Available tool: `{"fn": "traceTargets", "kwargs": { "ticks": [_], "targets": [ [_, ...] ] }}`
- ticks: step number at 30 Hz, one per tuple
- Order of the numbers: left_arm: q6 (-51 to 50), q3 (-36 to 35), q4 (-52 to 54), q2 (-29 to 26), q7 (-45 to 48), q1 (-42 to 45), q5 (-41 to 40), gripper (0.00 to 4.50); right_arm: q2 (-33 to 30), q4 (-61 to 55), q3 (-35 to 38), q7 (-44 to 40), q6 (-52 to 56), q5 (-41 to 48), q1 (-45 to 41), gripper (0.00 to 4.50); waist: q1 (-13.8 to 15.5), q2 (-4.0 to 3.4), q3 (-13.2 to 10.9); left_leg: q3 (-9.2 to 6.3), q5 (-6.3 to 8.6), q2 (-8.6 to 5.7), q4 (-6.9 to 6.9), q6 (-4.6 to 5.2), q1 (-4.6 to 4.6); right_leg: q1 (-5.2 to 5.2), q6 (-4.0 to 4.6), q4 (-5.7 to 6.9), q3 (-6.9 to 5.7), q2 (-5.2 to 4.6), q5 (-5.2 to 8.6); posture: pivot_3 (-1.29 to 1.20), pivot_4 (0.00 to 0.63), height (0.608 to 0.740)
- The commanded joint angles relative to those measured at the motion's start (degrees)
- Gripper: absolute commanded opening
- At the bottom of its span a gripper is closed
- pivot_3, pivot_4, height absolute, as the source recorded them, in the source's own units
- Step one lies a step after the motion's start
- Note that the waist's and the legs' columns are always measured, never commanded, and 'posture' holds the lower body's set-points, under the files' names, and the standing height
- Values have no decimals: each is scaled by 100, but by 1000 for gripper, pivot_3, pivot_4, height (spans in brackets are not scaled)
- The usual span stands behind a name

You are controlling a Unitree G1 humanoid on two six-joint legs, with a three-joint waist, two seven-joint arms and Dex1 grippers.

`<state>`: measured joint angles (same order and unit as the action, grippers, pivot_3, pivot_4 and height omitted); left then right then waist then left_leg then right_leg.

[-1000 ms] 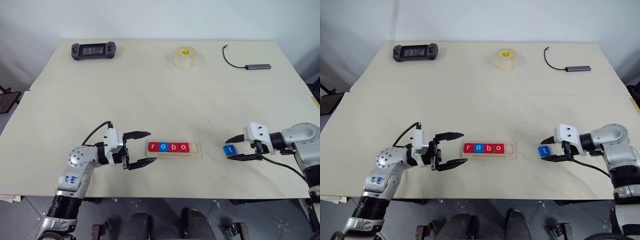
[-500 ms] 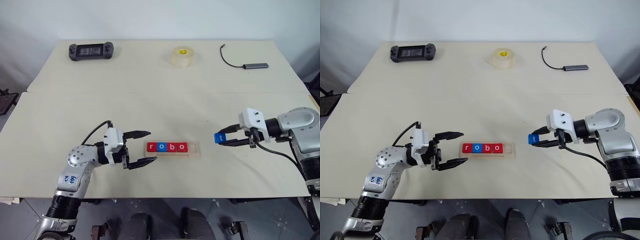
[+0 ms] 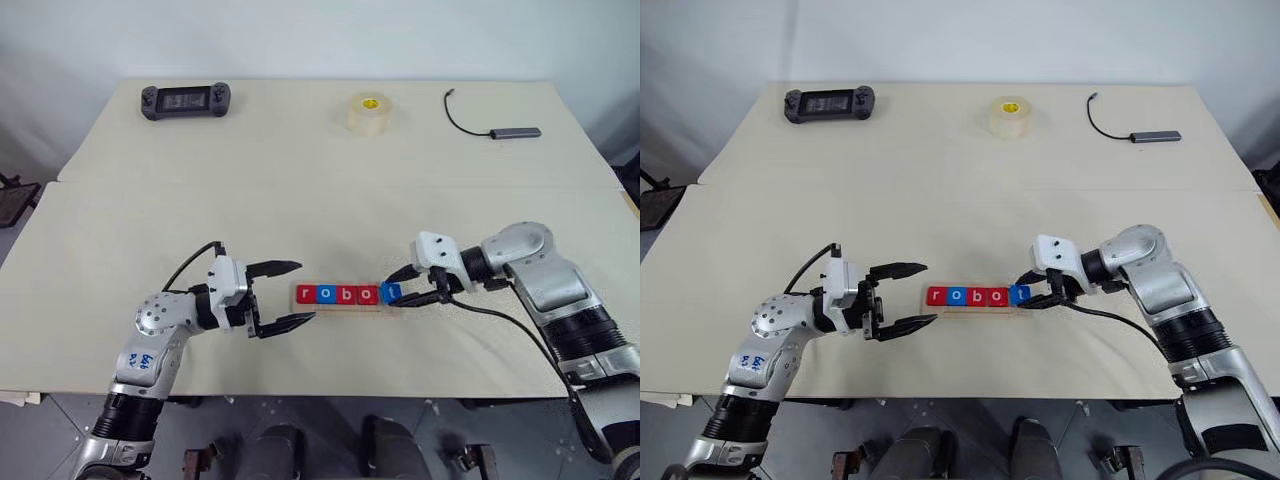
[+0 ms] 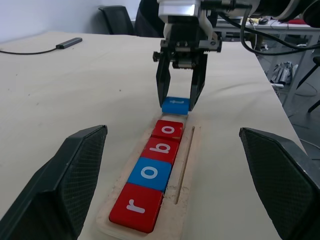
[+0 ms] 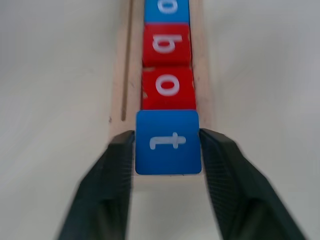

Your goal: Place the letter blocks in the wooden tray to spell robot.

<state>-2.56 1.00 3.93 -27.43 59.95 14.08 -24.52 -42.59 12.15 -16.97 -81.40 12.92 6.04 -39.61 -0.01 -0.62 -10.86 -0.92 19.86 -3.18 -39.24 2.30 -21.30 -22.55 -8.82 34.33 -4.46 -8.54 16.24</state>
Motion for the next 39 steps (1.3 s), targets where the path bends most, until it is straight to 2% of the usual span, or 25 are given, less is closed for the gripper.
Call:
{"fn": "traceTargets", "kwargs": {
  "ticks": [1, 4, 9, 12, 18, 23, 34, 39],
  "targets": [
    [42, -90, 258, -33, -47, -54, -60, 4500, 108, 1, 105, 44, 58, 80, -83, 3483, -1, 0, 0, 0, 0, 0, 0, 0, 0, 0, 0, 0, 0, 0, 0, 0, 150, 740],
    [46, -94, 265, -37, -77, -40, -60, 4500, 88, 47, 193, 78, -20, 58, -149, 4481, 2, 0, 0, 0, 0, 0, 0, 0, 0, 0, 0, 0, 0, 0, 0, 0, 150, 740],
    [58, -114, 251, -56, -80, -37, -66, 4500, -272, -183, 633, -134, 307, 456, -111, 4481, 18, 0, 0, -1, 0, 0, 0, 0, 0, 0, 0, 0, -1, -1, 0, 0, 150, 740],
    [69, -116, 248, -53, -87, -52, -60, 4500, -559, -152, 782, -215, 266, 511, 110, 3910, 19, 0, 0, -1, 0, -1, 0, 0, 0, 2, 0, -2, -1, -1, 0, 0, 150, 740],
    [89, -78, 223, 1, -106, -45, -32, 4500, -568, 325, 631, 170, -154, 77, 247, 1877, -4, 0, 0, 4, 0, 0, 0, 0, 1, 1, 0, 0, 1, 0, 0, 0, 150, 740],
    [76, -83, 212, -5, -110, -17, -33, 4500, -276, 86, 521, 161, -5, 154, 330, 121, -13, 0, 0, 6, 0, 4, 0, 0, 1, -1, 0, 1, 2, 2, 0, 0, 150, 740],
    [59, -102, 211, -51, -116, -24, -37, 4500, 81, -389, 344, 354, 381, 107, 303, 48, 10, 0, 0, 0, 0, 0, -2, 0, 1, 1, 0, 1, 0, 0, 0, 0, 150, 740],
    [46, -148, 222, -102, -84, -62, -69, 4500, -160, -640, 958, 538, 335, 437, 631, 48, 21, 0, 0, -1, 0, -1, -1, 0, 0, 1, 0, 2, -1, 0, 0, 0, 150, 740]
  ]
}}
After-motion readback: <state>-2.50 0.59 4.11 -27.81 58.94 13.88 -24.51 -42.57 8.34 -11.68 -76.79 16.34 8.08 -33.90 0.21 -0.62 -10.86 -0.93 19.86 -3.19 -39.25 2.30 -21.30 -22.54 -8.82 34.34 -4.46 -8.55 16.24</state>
